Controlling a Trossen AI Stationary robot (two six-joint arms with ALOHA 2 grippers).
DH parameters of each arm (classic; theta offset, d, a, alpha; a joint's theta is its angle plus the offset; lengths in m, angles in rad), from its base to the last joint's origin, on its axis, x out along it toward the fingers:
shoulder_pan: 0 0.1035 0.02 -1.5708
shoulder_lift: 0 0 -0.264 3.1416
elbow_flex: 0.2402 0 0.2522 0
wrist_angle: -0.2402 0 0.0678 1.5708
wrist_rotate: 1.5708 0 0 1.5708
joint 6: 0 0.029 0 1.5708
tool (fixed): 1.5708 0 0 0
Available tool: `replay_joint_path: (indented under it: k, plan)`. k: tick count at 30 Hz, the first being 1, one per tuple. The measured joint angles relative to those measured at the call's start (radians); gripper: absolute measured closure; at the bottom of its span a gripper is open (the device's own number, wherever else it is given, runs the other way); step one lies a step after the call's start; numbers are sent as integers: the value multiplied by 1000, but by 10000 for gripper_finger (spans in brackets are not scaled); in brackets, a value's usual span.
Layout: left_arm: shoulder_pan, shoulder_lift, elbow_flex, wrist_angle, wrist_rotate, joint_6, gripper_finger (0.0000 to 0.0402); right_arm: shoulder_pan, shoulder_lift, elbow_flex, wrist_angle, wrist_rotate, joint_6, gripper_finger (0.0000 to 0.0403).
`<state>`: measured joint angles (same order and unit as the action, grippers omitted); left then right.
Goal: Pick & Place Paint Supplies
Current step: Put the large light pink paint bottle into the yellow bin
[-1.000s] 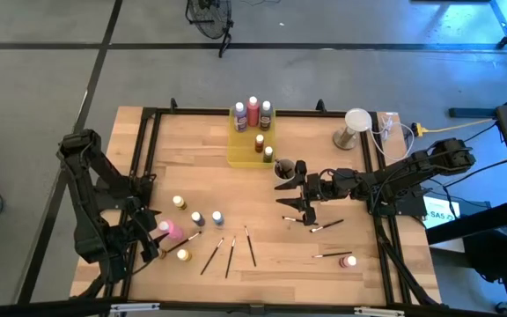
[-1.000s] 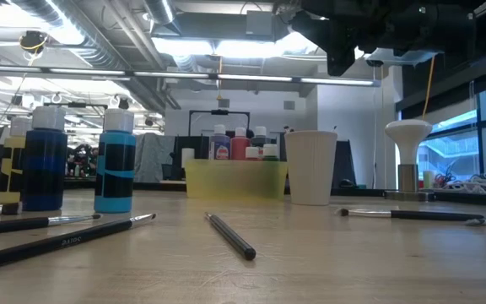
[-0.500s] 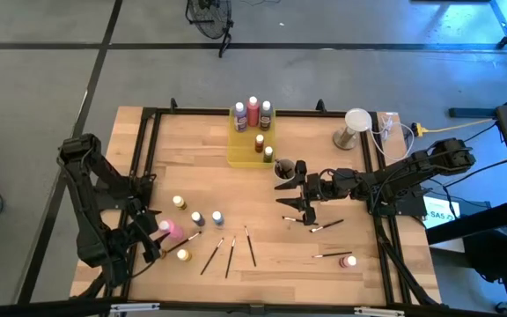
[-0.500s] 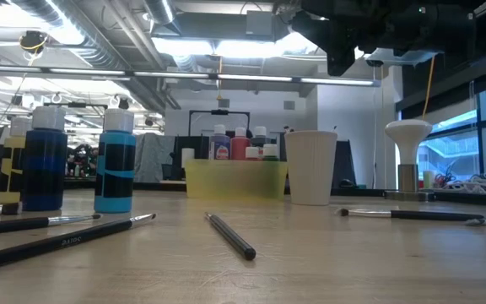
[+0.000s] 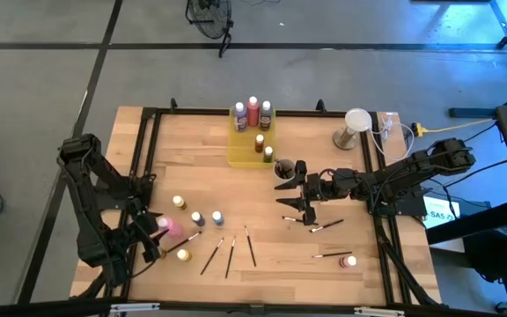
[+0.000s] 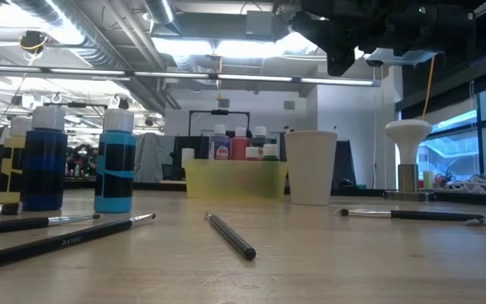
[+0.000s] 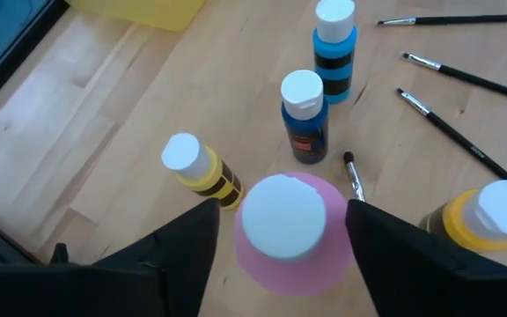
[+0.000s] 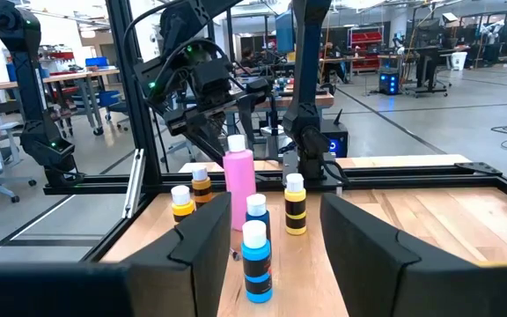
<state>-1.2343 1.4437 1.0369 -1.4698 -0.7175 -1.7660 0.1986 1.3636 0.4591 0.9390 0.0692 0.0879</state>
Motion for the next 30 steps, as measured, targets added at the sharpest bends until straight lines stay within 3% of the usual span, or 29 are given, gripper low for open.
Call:
replay_joint_path:
  k: [12,26,30]
  plan:
    - [-1,-4,-103,36,-70,-62,282,0,0,0,-23,6,0,224]
    - [-8,-6,-92,44,-85,-106,285,0,0,0,-23,6,0,224]
    - [7,-4,-48,28,-48,-100,285,0,0,0,-23,6,0,225]
